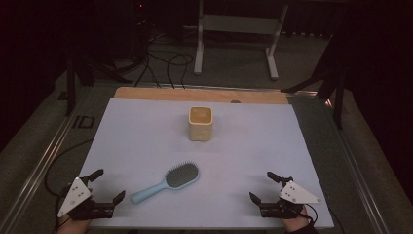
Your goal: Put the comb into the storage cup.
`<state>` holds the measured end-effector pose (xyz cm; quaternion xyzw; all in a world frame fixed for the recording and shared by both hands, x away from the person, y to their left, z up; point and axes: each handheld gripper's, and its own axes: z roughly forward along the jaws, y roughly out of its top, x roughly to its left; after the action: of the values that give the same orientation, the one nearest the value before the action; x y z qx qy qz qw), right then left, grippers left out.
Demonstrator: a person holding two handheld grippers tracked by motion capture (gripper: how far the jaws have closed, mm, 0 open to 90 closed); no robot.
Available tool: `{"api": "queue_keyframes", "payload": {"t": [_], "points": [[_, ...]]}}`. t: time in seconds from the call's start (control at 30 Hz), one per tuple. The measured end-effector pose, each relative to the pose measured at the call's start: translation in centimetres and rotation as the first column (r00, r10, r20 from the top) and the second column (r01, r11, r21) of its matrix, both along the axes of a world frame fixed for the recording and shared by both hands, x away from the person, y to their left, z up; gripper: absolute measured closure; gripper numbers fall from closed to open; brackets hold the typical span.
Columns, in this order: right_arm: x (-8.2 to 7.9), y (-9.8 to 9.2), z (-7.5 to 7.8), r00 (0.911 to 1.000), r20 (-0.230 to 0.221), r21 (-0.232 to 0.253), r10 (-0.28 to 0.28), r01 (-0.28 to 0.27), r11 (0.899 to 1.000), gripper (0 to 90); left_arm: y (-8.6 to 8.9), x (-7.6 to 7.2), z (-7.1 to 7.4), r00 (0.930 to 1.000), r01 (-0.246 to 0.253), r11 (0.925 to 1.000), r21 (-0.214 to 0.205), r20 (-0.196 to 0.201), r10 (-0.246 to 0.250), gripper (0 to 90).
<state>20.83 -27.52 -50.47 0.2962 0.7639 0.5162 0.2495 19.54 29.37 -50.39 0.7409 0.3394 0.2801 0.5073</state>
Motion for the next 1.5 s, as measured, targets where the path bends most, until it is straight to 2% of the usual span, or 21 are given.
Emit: {"api": "queue_keyframes", "payload": {"t": [0.4, 0.67, 0.93, 1.03, 1.27, 1.5], "points": [[0.0, 0.1, 0.0, 1.0, 0.0, 0.001, 0.003, -0.003, 1.0, 8.3, 0.0, 0.0, 0.1, 1.0, 0.003, 1.0, -0.008, 0.005, -0.003, 0.0], [0.1, 0.0, 0.1, 0.9995, 0.017, 0.015, -0.028, 0.028, 1.0, 8.4, 0.1, 0.0, 0.1, 1.0, 0.003, 0.9999, -0.011, -0.004, -0.003, 0.0], [0.1, 0.1, 0.2, 0.9993, 0.021, 0.012, -0.031, 0.031, 0.999, 8.3, 0.0, 0.0, 0.3, 1.0, 0.003, 0.9999, -0.014, -0.006, -0.004, 0.0], [0.0, 0.0, 0.2, 0.999, 0.027, 0.015, -0.035, 0.035, 0.999, 8.4, 0.0, 0.0, 0.5, 1.0, -0.002, 1.0, -0.005, -0.003, 0.002, 0.0], [-0.1, -0.1, 0.3, 0.9987, 0.03, 0.02, -0.04, 0.04, 0.999, 8.4, 0.1, 0.0, 1.2, 0.9999, -0.011, 0.9998, -0.017, 0.008, 0.011, 0.0], [0.0, 0.0, 0.3, 0.9987, 0.034, 0.017, -0.038, 0.037, 0.999, 8.4, -0.1, 0.1, 2.0, 0.9999, 0.016, 0.9999, 0.003, -0.002, -0.016, 0.0]]}}
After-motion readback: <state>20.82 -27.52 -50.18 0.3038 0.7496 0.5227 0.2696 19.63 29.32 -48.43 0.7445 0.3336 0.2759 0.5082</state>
